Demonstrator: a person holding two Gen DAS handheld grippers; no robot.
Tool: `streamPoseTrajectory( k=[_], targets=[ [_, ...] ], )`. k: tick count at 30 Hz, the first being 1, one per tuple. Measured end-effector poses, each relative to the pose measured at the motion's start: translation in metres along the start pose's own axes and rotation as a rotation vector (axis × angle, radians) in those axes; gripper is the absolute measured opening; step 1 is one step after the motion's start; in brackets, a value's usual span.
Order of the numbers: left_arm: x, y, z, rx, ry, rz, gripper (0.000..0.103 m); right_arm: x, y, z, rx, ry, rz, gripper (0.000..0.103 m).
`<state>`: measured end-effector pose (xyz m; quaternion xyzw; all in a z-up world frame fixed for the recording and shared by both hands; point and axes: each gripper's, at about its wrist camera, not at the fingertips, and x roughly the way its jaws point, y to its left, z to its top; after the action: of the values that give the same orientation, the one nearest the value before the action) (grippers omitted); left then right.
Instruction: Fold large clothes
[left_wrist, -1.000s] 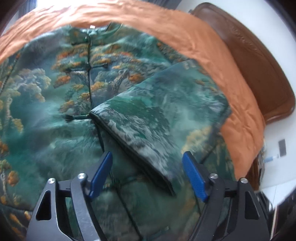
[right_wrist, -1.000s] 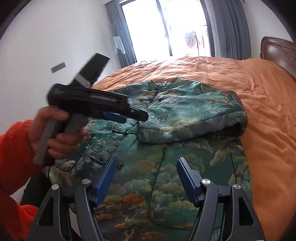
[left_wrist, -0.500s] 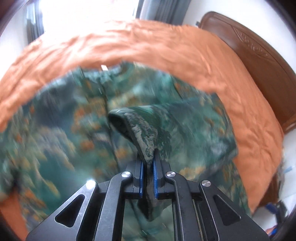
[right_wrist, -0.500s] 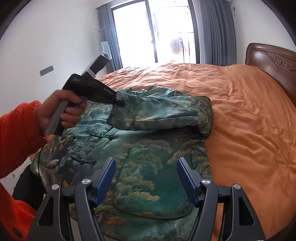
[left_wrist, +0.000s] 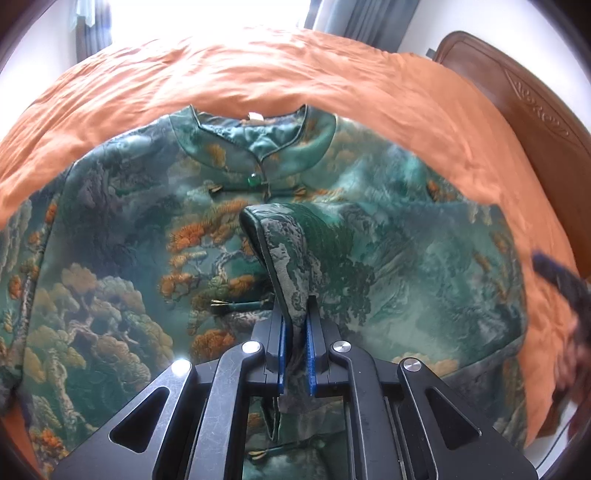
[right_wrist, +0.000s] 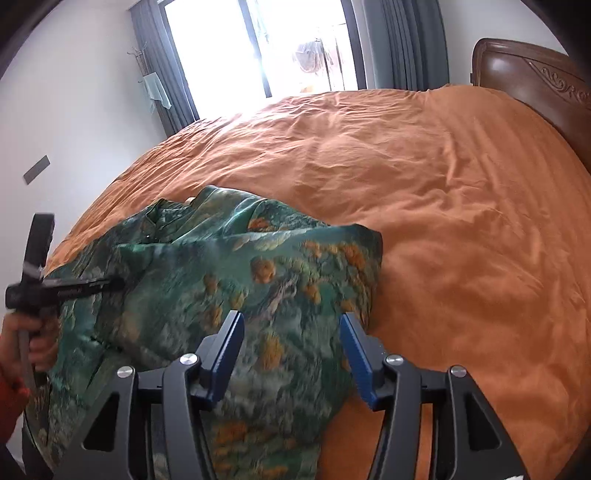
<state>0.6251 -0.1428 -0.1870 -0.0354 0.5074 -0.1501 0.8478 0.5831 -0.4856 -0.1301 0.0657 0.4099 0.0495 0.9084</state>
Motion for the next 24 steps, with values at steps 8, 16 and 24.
streamPoseTrajectory(
  k=[8, 16, 24],
  targets=[
    [0.022, 0.002, -0.007, -0.007, 0.008, 0.006, 0.008, 0.103, -0.006, 0.018, 0.082, 0.167, 0.021, 0.05],
    [0.024, 0.005, -0.009, 0.011, -0.002, 0.013, 0.01, 0.081, 0.005, -0.004, 0.046, 0.164, 0.003, 0.051],
    [0.028, 0.001, -0.011, 0.006, -0.015, 0.049, 0.012, 0.032, 0.01, -0.045, -0.057, 0.166, -0.01, 0.052]
  ],
)
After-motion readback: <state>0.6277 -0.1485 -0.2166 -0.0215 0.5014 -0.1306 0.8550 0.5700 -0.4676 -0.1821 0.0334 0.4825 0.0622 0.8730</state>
